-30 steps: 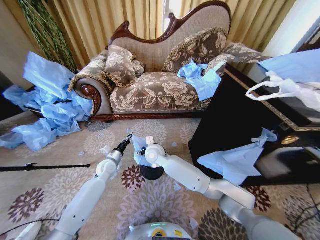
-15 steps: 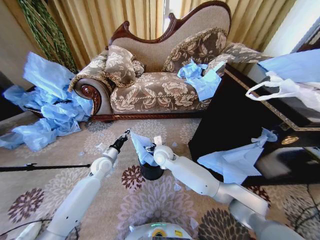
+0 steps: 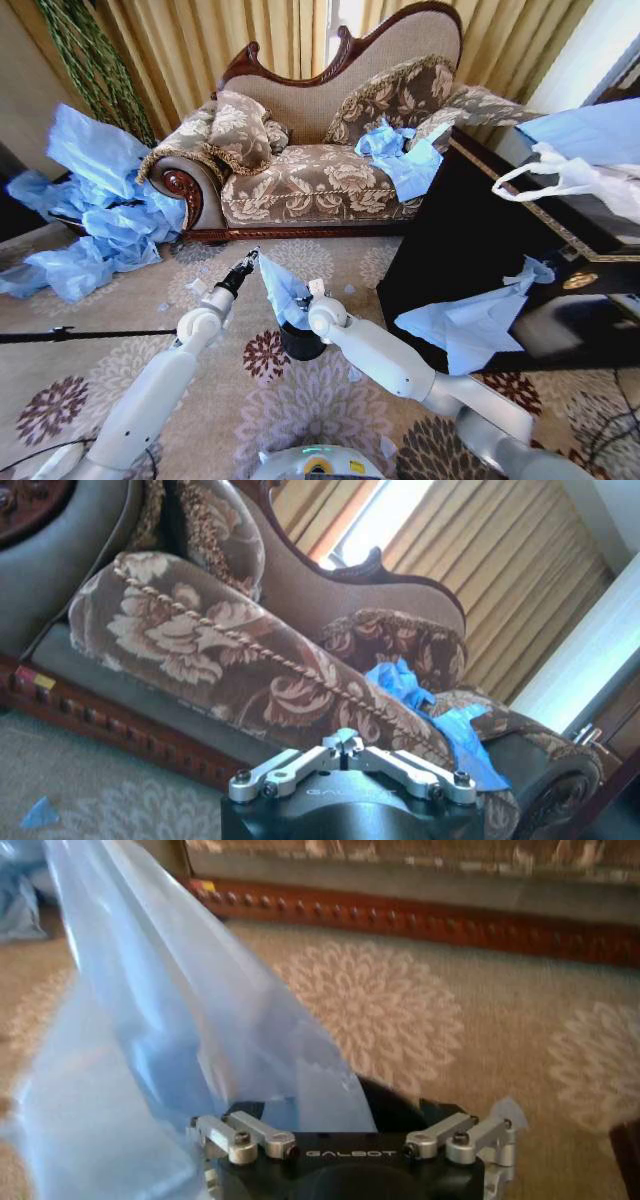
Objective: Place a garbage bag over the trash bin.
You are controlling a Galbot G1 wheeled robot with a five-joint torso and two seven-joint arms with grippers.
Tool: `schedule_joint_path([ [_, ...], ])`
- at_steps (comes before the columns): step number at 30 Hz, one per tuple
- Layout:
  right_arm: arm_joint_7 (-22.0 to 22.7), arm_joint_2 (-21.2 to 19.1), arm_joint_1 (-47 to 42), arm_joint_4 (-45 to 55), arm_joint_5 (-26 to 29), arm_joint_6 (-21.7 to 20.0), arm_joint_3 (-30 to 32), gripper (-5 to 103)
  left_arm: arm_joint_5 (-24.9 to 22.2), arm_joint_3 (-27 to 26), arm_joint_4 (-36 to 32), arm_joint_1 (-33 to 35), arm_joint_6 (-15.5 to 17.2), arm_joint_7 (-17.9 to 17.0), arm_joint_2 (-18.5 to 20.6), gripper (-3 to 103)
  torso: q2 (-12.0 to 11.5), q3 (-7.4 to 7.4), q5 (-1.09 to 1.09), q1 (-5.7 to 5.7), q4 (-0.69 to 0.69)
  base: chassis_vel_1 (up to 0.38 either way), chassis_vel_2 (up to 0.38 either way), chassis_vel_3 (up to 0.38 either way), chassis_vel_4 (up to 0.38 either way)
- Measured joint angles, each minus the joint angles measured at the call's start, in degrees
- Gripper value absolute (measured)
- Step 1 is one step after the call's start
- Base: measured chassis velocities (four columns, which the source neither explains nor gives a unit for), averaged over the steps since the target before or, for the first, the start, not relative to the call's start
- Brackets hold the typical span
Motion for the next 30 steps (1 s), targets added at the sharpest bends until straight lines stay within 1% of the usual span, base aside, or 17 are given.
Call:
schedule_joint_path([
  [2, 0.0, -0.5, 0.4, 1.0, 0.6, -0.1, -0.1, 100, 0.1, 0.2, 0.3, 0.0, 0.0, 0.1, -0.2, 0, 0.0, 0.0, 0.0, 0.0, -0.01, 0.0, 0.0, 0.0, 0.0],
  [5, 0.0, -2.0, 1.3, 4.1, 3.5, -0.6, -0.4, 100, 0.5, 0.6, 1.3, 0.0, 0.0, 0.2, -0.7, 0, 0.0, 0.0, 0.0, 0.0, -0.01, 0.0, 0.0, 0.0, 0.0],
  [8, -0.4, -2.3, 1.5, 4.7, 4.2, -0.5, -0.4, 100, 0.6, 0.7, 1.4, -0.1, 0.1, 0.3, -0.8, 0, 0.0, 0.0, -0.01, 0.0, -0.01, 0.0, 0.0, 0.0, 0.0],
  [10, -0.9, -2.2, 1.5, 4.6, 4.0, -0.2, -0.4, 100, 0.6, 0.7, 1.5, -0.2, 0.1, 0.3, -0.8, 0, 0.0, 0.0, 0.0, 0.0, -0.01, 0.0, 0.0, 0.0, 0.0],
  [13, -3.5, -1.0, 1.3, 2.6, 2.3, 0.6, 0.1, 100, 0.6, 0.9, 1.5, -0.4, 0.2, 0.3, -0.8, 0, 0.0, 0.0, 0.0, 0.0, -0.01, 0.0, 0.0, 0.0, 0.0],
  [18, -5.1, 0.7, 1.3, -0.7, 0.7, 1.1, 0.8, 101, 0.6, 0.9, 1.0, -0.3, 0.2, 0.3, -0.7, 0, 0.0, 0.0, 0.0, 0.0, -0.01, 0.0, 0.0, 0.0, 0.0],
  [19, -5.2, 0.9, 1.2, -1.1, 0.4, 1.3, 0.8, 97, 0.6, 0.9, 1.0, -0.3, 0.2, 0.3, -0.7, 0, 0.0, 0.0, 0.0, 0.0, 0.0, 0.0, 0.0, 0.0, 0.0],
  [21, -5.1, 0.9, 1.2, -1.1, 0.1, 1.5, 0.7, 97, 0.5, 0.9, 1.0, -0.3, 0.2, 0.3, -0.6, 0, 0.0, 0.0, 0.0, 0.0, -0.01, 0.0, 0.0, 0.0, 0.0],
  [22, -5.0, 0.8, 1.2, -1.1, -0.1, 1.7, 0.4, 92, 0.5, 0.9, 0.9, -0.3, 0.2, 0.3, -0.6, 0, 0.0, 0.0, 0.0, 0.0, 0.0, 0.0, 0.0, 0.0, 0.0],
  [23, -5.0, 0.8, 1.2, -1.1, -0.1, 1.7, 0.4, 92, 0.5, 0.9, 0.9, -0.3, 0.2, 0.3, -0.6, 0, 0.0, 0.0, 0.0, 0.0, 0.0, 0.0, 0.0, 0.0, 0.0],
  [26, -4.7, -0.3, 1.2, -0.1, -0.8, 1.8, -0.7, 76, 0.4, 0.8, 0.7, -0.3, 0.3, 0.3, -0.5, 0, 0.0, 0.0, 0.0, 0.0, -0.01, 0.0, 0.0, 0.0, 0.0],
  [28, -4.7, -0.7, 1.1, 0.2, -1.0, 1.9, -1.0, 76, 0.4, 0.8, 0.6, -0.3, 0.3, 0.3, -0.5, 0, 0.0, 0.0, 0.0, 0.0, -0.01, 0.0, 0.0, 0.0, 0.0],
  [29, -4.7, -0.8, 1.1, 0.3, -1.2, 2.2, -1.2, 65, 0.4, 0.8, 0.5, -0.2, 0.3, 0.2, -0.6, 0, 0.0, 0.0, 0.0, 0.0, -0.01, 0.0, 0.0, 0.0, 0.0],
  [30, -4.8, -0.9, 1.1, 0.3, -1.3, 2.4, -1.2, 60, 0.4, 0.8, 0.5, -0.1, 0.3, 0.2, -0.6, 0, 0.0, 0.0, 0.0, 0.0, -0.02, 0.0, 0.0, 0.0, 0.0],
])
